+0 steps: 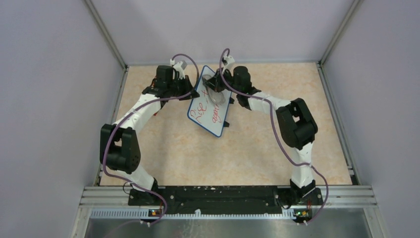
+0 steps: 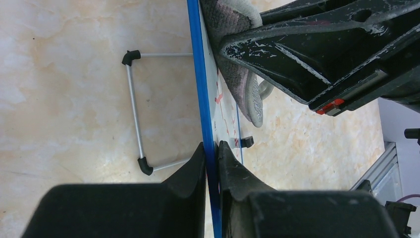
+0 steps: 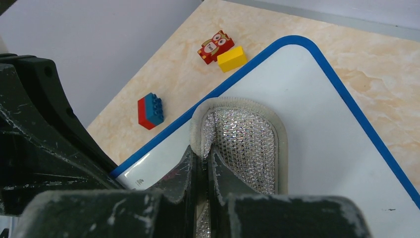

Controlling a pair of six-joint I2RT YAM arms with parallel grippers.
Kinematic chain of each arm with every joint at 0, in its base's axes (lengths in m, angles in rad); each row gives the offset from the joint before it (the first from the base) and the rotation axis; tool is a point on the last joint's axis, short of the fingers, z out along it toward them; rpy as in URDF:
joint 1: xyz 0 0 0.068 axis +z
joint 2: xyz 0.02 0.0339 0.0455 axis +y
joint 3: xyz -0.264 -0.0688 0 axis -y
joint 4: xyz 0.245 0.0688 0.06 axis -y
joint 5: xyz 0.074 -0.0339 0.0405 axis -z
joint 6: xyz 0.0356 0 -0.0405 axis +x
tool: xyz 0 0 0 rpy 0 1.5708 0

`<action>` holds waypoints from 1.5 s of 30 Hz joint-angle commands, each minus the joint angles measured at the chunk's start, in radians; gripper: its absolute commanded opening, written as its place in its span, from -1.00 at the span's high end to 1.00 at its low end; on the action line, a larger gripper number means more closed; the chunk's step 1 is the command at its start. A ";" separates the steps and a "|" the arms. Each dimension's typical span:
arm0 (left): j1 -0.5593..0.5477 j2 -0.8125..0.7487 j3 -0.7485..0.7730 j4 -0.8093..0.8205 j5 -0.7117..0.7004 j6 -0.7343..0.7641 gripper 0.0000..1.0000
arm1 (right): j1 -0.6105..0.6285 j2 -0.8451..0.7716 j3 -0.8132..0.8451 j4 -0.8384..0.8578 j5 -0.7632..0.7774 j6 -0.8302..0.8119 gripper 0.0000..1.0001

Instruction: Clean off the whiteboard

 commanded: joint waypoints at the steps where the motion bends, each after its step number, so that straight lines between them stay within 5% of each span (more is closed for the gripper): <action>1: -0.016 0.020 0.027 -0.001 0.002 0.045 1.00 | 0.027 -0.008 0.043 -0.022 -0.001 -0.008 1.00; 7: -0.016 0.017 0.027 -0.004 -0.004 0.048 1.00 | -0.020 0.062 0.085 -0.191 0.066 0.024 1.00; 21: -0.016 0.002 0.027 -0.001 0.008 0.042 1.00 | -0.117 0.049 -0.059 -0.235 0.018 0.047 1.00; 33: -0.019 0.009 0.022 0.003 0.017 0.034 1.00 | 0.055 -0.016 0.015 -0.104 -0.080 0.022 1.00; 45: -0.023 0.010 0.023 0.005 0.018 0.034 1.00 | 0.054 -0.028 -0.024 0.024 -0.221 0.044 1.00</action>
